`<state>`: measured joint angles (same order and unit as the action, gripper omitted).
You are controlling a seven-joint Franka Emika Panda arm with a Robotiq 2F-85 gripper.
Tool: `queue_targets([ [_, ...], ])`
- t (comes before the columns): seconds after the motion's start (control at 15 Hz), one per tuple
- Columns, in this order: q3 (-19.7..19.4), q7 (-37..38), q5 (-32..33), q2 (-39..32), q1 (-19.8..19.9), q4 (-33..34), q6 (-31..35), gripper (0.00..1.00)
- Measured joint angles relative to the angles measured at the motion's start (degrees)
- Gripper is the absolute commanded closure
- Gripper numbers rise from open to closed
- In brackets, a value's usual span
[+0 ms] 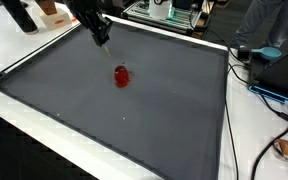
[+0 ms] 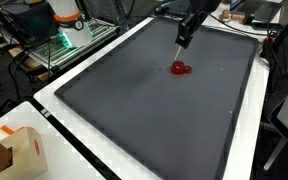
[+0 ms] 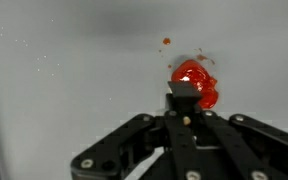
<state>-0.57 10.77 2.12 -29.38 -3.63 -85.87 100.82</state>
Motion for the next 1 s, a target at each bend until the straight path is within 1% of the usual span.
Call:
queue_targets([
  [0.07,0.0,0.4,0.8,0.0,-0.3,0.1,-0.3,0.87],
  [0.8,0.1,0.4,0.8,0.0,-0.3,0.3,-0.4,0.87],
  [0.87,0.1,0.4,0.8,0.0,-0.3,0.3,-0.4,0.97],
  [1.0,0.1,0.4,0.8,0.0,-0.3,0.3,-0.4,0.97],
])
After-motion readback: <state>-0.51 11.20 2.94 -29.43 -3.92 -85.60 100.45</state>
